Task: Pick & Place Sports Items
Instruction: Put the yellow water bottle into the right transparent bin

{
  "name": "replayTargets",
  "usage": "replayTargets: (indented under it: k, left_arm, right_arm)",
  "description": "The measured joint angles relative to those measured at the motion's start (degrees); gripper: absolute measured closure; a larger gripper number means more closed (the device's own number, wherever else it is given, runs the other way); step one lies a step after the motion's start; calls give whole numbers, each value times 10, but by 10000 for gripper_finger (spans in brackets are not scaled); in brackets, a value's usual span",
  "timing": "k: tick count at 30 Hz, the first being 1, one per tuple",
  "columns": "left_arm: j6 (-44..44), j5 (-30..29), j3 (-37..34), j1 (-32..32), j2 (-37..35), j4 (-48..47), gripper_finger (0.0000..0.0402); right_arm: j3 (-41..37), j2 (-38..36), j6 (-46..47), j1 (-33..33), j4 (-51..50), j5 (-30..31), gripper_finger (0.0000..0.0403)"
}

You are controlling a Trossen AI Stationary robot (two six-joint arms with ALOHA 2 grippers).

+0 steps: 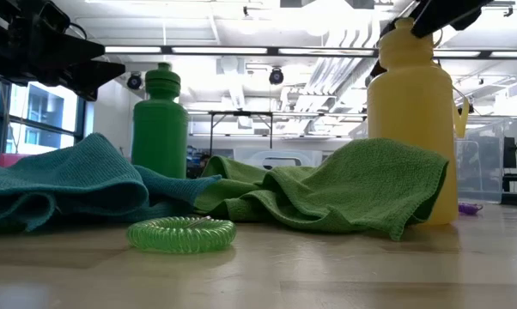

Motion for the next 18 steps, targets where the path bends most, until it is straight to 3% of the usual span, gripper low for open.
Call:
replayTargets:
  k: [8, 18]
  left_arm:
    - [0, 0, 0, 0, 0, 0, 152]
    - [0, 0, 0, 0, 0, 0, 152]
  right_arm:
    - [0, 1, -9, -3, -2, 8, 24]
    - [0, 1, -25, -3, -2, 3, 142]
